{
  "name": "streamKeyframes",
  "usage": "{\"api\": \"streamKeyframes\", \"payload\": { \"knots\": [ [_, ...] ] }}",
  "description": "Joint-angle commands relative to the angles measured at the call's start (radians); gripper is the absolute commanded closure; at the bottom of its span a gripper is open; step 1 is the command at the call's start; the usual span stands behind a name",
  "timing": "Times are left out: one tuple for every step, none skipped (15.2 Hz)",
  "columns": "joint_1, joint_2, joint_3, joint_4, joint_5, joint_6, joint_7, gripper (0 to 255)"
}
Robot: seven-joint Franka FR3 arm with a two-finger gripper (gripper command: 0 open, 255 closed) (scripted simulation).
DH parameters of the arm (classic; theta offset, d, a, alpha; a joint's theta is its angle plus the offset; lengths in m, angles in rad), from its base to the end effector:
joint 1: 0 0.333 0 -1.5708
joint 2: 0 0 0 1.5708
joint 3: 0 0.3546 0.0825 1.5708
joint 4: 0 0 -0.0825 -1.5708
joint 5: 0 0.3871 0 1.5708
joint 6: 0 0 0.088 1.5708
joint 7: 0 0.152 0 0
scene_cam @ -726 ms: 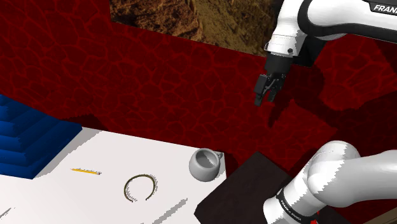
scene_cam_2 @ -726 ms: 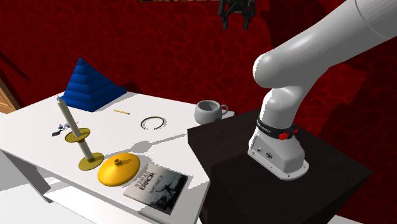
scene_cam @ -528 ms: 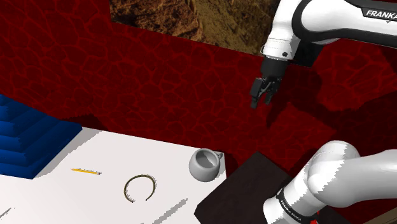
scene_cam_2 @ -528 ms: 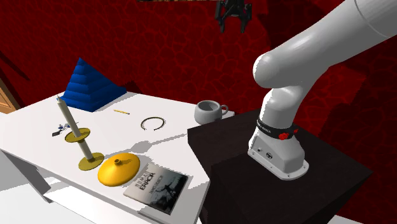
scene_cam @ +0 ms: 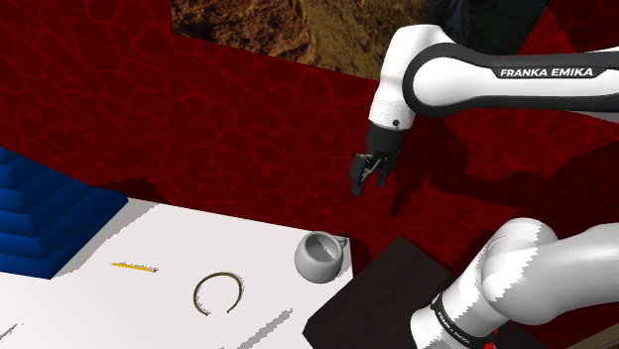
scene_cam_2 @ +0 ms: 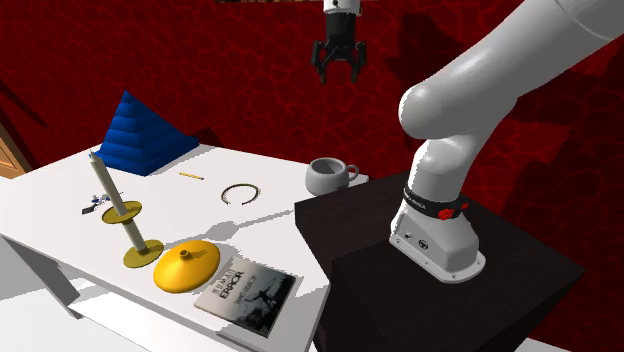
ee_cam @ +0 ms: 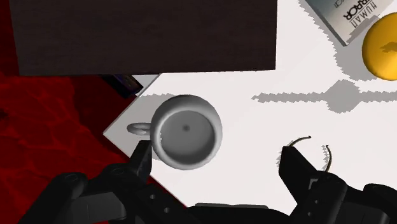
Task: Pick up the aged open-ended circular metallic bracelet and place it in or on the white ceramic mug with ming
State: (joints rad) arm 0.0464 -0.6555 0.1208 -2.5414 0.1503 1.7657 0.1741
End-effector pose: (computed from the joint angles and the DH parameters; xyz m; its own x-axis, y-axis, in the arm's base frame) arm 0.3056 0.0733 0.4599 0.9886 -0.0707 -0.1331 -0.0775 -0.9959 -0.0468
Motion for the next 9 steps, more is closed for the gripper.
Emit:
{"api": "streamKeyframes", "payload": {
  "knots": [
    [0.011,0.043,0.028,-0.02,0.016,0.074,0.022,0],
    [0.016,0.069,0.043,-0.028,0.023,0.111,0.033,0],
    [0.021,0.096,0.057,-0.034,0.029,0.148,0.044,0],
    [0.025,0.125,0.071,-0.039,0.035,0.185,0.055,0],
    [0.029,0.156,0.085,-0.042,0.04,0.222,0.067,0],
    [0.033,0.188,0.099,-0.043,0.043,0.26,0.079,0],
    [0.036,0.221,0.113,-0.043,0.046,0.296,0.091,0],
    [0.039,0.256,0.127,-0.041,0.047,0.333,0.104,0],
    [0.041,0.292,0.141,-0.038,0.047,0.369,0.117,0]
  ]
}}
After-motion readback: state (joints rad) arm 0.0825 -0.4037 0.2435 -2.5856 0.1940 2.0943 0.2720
